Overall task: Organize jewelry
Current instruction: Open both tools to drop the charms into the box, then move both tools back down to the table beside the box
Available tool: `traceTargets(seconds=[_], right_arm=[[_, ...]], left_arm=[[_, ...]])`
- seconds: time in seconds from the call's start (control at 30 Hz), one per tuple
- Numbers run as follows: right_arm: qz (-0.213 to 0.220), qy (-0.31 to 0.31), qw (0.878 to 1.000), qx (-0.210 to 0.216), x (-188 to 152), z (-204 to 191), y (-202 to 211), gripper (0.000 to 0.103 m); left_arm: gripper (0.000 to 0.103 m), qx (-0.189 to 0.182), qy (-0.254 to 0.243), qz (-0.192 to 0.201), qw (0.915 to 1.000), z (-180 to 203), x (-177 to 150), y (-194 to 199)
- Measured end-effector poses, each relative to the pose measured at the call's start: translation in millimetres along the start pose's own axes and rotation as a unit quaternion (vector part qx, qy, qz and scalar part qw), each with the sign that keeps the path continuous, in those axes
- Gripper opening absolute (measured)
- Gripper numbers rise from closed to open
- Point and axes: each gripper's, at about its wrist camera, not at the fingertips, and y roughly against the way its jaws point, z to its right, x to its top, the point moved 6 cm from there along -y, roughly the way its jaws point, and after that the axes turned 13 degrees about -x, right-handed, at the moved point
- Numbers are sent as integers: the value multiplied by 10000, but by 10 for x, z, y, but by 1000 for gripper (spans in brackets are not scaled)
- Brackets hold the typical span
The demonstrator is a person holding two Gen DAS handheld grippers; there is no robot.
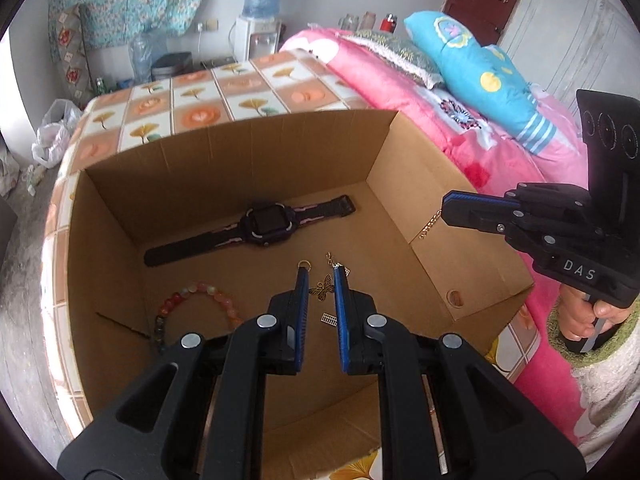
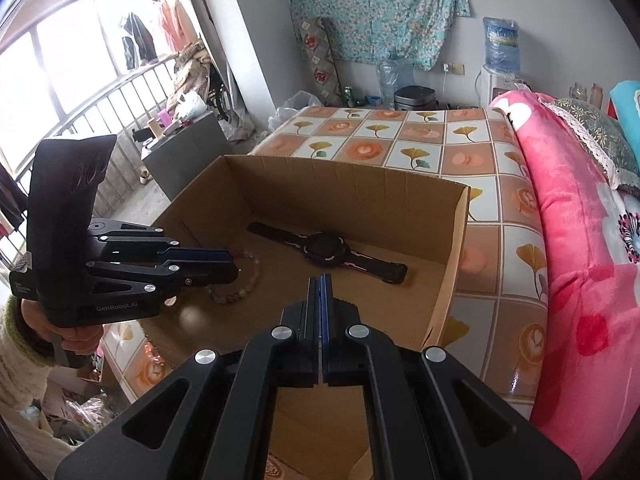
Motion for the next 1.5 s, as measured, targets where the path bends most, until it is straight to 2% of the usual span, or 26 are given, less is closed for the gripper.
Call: traceTargets(seconds=[0.17,0.37,0.43,0.5,0.6,0.63,0.73,0.83,0.9,1.0,1.1,1.23,1.3,1.37,1.5], right_arm=[[-117,-11,9999,-29,-20,25,-82,1],[-49,-78,10000,-37,19,70,-68,3],[-4,-123,9999,-19,38,88,-47,8],[62,-145,9999,-29,52,96,-8,23],[254,-182,9995,-67,70,103,120,25],[316,-216,9992,-65,74,104,174,25],[605,-399,9974,31,37,111,425,31],[1015,-506,9935,79,-96,90,777,40],[1274,-569,9902,76,-239,72,1004,53],[1459,-706,9867,128,-514,37,1248,63],[1330,-887,9871,119,-824,-1,1318,69],[779,-1151,9903,-69,-1193,-102,1091,74],[453,-1110,9915,-497,-1336,-148,907,78],[49,-943,9893,-1114,-1486,-211,694,78],[-432,-707,9866,-1405,-1648,-321,445,78]], left_arm=[[12,6,136,-285,9995,-53,-6,-158],[13,36,251,-350,9991,-102,25,-231],[15,28,276,-348,9990,-113,31,-233],[21,70,263,-310,9991,-111,35,-221],[22,102,264,-223,9994,-106,38,-158],[23,111,260,-148,9995,-98,39,-112],[33,143,186,198,9995,-45,26,127],[43,228,58,734,9970,55,-65,516],[62,281,-5,1072,9938,120,-176,783],[74,286,-81,1485,9885,206,-423,1146],[83,158,17,1604,9869,259,-727,1335],[85,356,127,1276,9911,322,-1123,1237],[85,608,269,1065,9921,323,-1308,1074],[85,836,414,781,9926,321,-1466,865],[85,1371,721,101,9879,234,-1752,423]])
